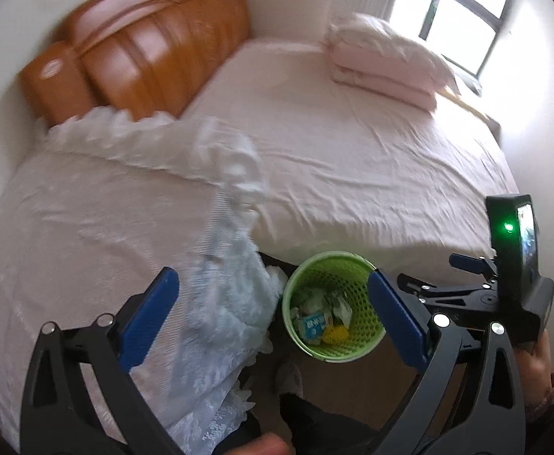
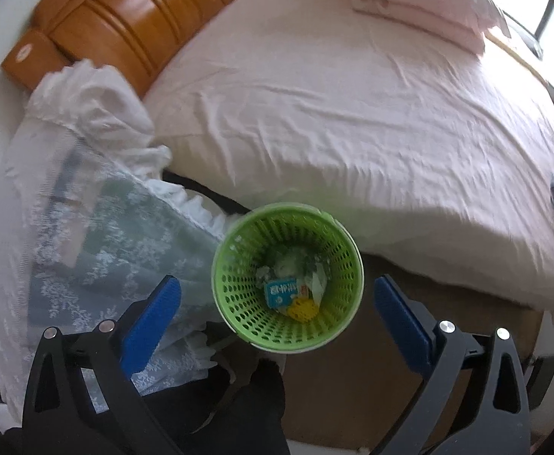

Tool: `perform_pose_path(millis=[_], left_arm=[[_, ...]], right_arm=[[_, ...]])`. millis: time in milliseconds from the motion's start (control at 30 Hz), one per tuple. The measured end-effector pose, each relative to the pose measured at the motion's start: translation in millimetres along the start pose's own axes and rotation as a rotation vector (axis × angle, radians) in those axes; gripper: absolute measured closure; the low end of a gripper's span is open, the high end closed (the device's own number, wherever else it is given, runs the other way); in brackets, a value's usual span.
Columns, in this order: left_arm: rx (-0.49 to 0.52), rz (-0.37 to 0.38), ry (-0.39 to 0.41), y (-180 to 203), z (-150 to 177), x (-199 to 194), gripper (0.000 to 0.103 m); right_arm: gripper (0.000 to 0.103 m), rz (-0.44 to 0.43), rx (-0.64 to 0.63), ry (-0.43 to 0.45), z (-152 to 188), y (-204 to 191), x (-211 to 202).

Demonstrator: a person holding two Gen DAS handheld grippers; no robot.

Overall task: Collect trash
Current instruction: 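Swing both empty tools back over the cleared bed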

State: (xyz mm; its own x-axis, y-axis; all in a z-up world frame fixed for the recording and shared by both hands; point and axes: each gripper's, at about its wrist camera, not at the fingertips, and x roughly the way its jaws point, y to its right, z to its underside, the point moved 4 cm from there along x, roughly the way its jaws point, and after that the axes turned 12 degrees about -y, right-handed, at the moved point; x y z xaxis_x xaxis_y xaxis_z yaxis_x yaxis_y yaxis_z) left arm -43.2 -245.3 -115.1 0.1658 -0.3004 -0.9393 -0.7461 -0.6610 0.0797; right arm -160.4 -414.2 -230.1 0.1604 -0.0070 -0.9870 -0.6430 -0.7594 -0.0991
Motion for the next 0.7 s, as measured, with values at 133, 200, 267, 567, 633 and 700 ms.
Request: perform_pose_path(millis=[133, 200, 267, 567, 633, 700], left_arm=[[-0.125, -0.098, 0.057, -48.2, 17.3, -29.8, 0.008], [-0.189, -0.171, 0.084, -73.4, 30.7, -45.5, 0.008], [-0.257, -0.256, 0.11, -98.7, 46.4, -62.0, 0.008], [-0.627, -0.415, 0.206, -208.8, 129.3, -146.1, 0.008], [-0.685, -0.458, 0.227, -226.1, 143.1, -162.2, 0.008], [-0.724, -0.484, 0.246, -237.7, 153.8, -174.5, 0.008]], right_arm=[[0.002, -0.03, -0.121, 0.082, -16.9, -43.8, -27.2], [0.002, -0.064, -0.222, 0.125, -27.0, -81.6, -42.7], [0.002, -0.09, -0.298, 0.148, -33.5, -111.0, -52.3], [0.002, -0.236, -0.671, 0.234, -29.0, -283.1, -115.1], [0.002, -0.256, -0.705, 0.257, -24.9, -302.8, -126.1], [0.002, -0.288, -0.755, 0.298, -14.0, -329.1, -147.1]])
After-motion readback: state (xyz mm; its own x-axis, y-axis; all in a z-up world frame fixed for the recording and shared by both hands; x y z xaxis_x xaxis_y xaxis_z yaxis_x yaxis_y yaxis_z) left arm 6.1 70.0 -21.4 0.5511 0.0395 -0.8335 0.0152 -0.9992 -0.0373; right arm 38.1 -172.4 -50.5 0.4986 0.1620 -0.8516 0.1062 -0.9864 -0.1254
